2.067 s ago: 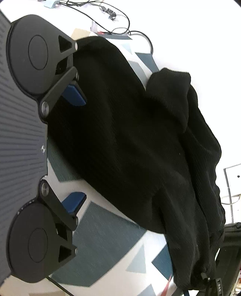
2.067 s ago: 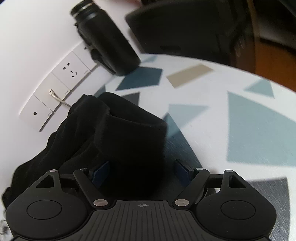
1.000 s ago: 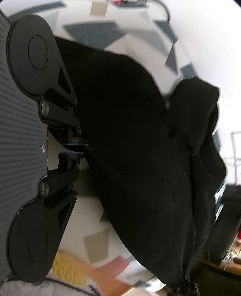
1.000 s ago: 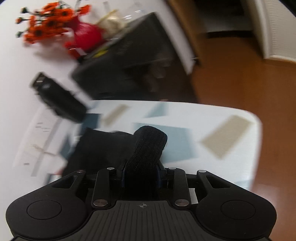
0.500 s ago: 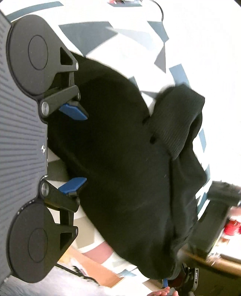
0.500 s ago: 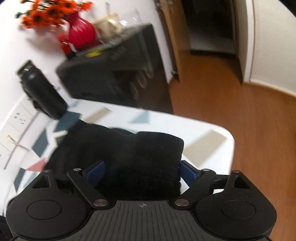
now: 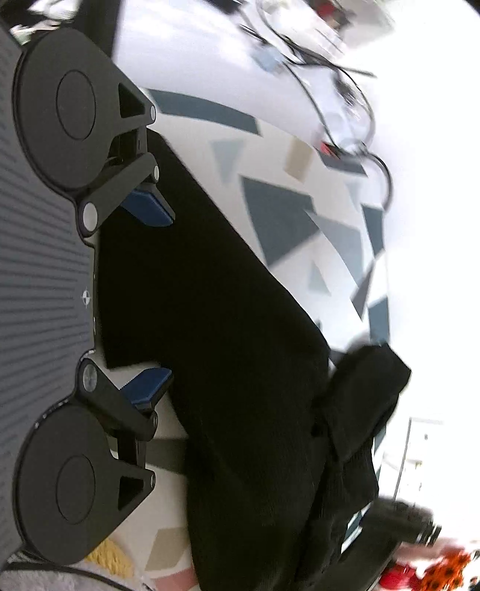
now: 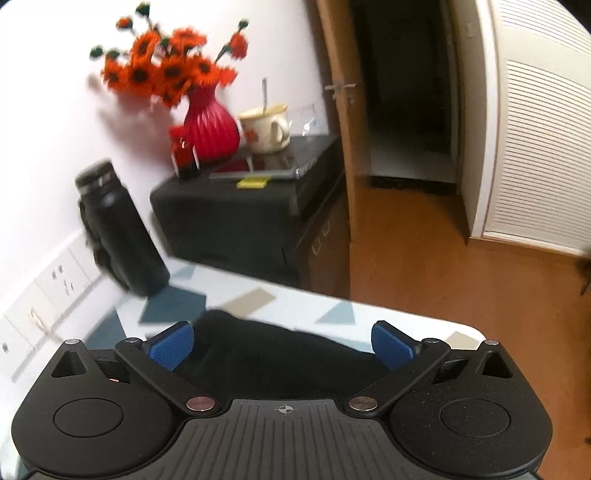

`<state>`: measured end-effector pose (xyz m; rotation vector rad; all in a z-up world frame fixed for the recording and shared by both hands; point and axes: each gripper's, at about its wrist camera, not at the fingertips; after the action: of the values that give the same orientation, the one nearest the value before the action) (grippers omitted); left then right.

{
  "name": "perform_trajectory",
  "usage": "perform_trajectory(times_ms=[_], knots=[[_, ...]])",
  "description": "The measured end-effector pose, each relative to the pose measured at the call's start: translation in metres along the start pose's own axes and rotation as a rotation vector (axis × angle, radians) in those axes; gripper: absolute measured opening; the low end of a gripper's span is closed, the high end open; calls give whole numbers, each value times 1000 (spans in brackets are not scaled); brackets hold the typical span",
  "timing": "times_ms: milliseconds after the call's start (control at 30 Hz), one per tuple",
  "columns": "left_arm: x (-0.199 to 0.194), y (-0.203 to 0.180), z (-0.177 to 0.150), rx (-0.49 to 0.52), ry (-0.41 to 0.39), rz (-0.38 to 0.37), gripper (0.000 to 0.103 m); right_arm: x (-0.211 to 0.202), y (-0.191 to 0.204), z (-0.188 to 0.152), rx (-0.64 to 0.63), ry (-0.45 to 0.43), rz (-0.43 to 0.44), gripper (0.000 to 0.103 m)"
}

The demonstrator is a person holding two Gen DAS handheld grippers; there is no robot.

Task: Fold clothes

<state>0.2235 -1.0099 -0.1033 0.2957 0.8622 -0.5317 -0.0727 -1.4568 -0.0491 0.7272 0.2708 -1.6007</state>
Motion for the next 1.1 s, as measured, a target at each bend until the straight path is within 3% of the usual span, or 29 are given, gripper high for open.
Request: perform_trajectory(times_ms=[100, 167, 267, 433, 600, 733, 800, 900, 967, 1100], knots=[[2, 6, -8, -9, 3, 25, 86, -9, 15, -8, -27, 44, 101, 102], [2, 12, -13, -5, -5, 44, 86, -18, 35, -27, -126, 99, 171, 102], [-1, 26, -19, -18, -21, 81, 90, -35, 73, -76, -305, 218, 323, 102], [-8, 53, -30, -24, -36, 143, 93, -85, 135, -174, -553, 497, 577, 102], [-11, 77, -41, 24, -32, 171, 93, -142, 171, -244, -774, 662, 804, 99], [-11, 90, -47, 72, -39, 159, 93, -170, 182, -281, -855, 822, 901, 93], [-9, 96, -49, 92, -44, 142, 93, -174, 189, -294, -874, 877, 889, 87], [-5, 104, -50, 129, -55, 110, 93, -179, 197, -311, -893, 966, 898, 71], [-2, 107, -49, 164, -65, 93, 93, -183, 203, -321, -903, 1026, 926, 37], [2, 115, -44, 216, -90, 66, 93, -206, 240, -323, -891, 1055, 1042, 29]])
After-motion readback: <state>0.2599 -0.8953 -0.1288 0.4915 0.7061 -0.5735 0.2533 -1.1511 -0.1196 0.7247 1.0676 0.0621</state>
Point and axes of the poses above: each gripper's, at about its wrist camera, not at the fingertips, and x roughly the way its jaws point, y to its left, z to its top, and after that the axes turned 2 degrees about -y, right-handed
